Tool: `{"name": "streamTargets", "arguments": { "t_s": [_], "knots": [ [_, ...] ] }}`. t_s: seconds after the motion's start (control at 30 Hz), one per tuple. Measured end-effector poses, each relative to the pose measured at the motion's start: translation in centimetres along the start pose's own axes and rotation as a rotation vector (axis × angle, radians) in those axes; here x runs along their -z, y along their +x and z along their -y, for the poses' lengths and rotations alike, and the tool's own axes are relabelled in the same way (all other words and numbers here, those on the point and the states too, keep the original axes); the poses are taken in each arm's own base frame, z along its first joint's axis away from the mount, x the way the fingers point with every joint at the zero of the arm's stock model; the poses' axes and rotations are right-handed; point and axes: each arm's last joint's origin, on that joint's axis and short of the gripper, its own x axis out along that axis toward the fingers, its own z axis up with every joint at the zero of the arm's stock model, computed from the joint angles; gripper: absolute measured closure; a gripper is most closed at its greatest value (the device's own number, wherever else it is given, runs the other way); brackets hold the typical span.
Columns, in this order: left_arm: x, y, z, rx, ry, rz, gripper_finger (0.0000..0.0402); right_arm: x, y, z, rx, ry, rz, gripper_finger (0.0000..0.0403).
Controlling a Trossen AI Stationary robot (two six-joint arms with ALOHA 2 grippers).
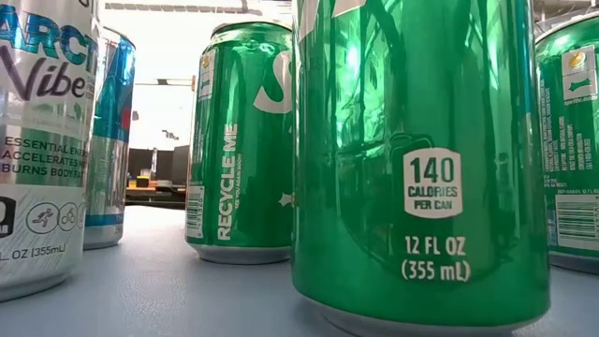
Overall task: Place canned beverage on shelf
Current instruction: Put the white blue soda can on the shelf aligned with the other white blue soda can
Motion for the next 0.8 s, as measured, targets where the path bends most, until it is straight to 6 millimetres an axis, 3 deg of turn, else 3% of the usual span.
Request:
{"name": "streamTargets", "arguments": {
  "t_s": [0.8],
  "knots": [
    [2.0,2.1,1.7,-0.035,-0.012,0.077,0.0084,0.0,0.0,0.0,0.000,0.003,-0.001,0.0182]
  ]
}}
